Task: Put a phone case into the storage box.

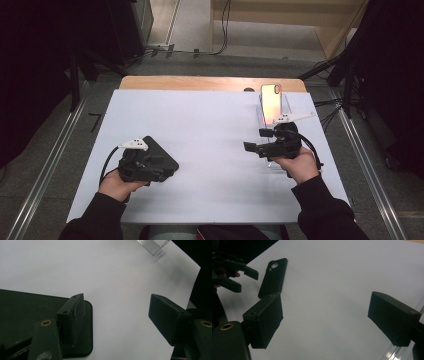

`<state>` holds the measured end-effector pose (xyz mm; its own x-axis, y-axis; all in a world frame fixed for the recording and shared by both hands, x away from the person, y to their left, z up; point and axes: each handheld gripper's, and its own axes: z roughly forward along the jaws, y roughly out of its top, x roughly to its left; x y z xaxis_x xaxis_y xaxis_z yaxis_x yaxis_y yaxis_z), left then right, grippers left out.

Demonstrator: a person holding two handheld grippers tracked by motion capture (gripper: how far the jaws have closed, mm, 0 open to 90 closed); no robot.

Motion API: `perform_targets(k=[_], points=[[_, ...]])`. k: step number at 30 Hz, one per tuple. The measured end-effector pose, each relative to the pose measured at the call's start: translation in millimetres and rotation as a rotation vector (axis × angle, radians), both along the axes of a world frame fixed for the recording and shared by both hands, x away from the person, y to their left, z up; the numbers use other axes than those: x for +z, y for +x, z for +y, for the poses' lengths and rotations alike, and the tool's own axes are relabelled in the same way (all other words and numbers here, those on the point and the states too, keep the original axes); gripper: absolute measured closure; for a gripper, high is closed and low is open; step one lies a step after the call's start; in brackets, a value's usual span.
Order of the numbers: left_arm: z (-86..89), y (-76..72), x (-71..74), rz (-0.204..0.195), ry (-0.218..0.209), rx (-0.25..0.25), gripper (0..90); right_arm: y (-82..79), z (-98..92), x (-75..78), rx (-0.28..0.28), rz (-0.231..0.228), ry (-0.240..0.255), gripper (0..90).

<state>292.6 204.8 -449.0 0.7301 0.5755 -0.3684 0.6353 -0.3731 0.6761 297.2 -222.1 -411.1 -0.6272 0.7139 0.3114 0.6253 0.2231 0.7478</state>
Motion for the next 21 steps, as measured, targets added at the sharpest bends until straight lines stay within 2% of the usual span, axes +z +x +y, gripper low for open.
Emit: perform_targets(k=[9, 14, 21], points=[[-0.6, -1.1, 0.8, -0.002, -0.002, -0.006, 29.6, -18.8, -3.6, -9.1, 0.050, 0.017, -0.001, 11.4], [-2.0, -2.2, 1.5, -0.005, -0.004, -0.014, 29.6, -29.9, -3.8, -14.1, 0.087, 0.008, -0.005, 11.9], [-4.5, -5.0, 2.7, -0.009, -0.011, -0.027, 29.6, -41.9, -7.2, -26.9, 0.102, 0.016, -0.016, 11.9]])
